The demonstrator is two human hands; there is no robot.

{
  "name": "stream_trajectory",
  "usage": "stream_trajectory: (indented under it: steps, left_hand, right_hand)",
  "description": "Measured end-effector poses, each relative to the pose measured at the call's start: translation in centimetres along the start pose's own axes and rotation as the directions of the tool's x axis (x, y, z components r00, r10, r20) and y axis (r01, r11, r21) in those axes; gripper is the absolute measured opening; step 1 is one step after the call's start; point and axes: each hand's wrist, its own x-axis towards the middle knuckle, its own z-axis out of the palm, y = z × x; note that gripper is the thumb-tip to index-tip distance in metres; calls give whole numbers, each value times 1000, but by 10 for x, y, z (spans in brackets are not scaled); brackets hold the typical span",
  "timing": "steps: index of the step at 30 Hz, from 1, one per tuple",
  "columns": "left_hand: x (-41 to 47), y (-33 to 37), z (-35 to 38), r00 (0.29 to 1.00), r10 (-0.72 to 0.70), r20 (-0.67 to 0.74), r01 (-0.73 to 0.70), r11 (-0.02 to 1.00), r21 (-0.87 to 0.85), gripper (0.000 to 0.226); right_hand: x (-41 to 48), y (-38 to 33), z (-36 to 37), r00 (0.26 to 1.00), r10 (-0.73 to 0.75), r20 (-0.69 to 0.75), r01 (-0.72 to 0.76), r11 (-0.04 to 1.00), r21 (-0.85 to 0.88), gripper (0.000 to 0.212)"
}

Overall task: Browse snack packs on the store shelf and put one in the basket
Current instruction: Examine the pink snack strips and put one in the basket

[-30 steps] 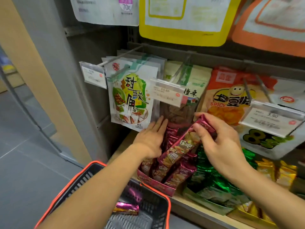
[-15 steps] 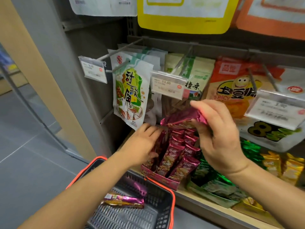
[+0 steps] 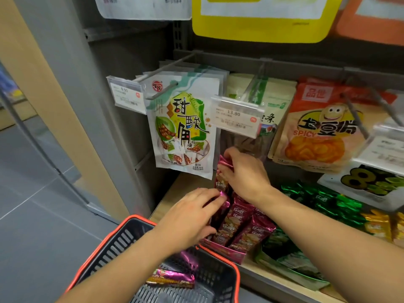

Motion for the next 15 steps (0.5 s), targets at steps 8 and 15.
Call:
stream_trajectory:
  steps: [8, 15]
  left_hand:
    - [25, 7, 9, 962, -234, -141, 228, 972, -54, 53]
    - [35, 7, 16, 880, -418, -225, 310, 865, -394, 24]
  right_hand:
    - [16, 7, 5, 937, -10, 349, 54, 992, -115, 42]
    - [29, 16, -25, 720, -86, 689, 22, 995, 101, 74]
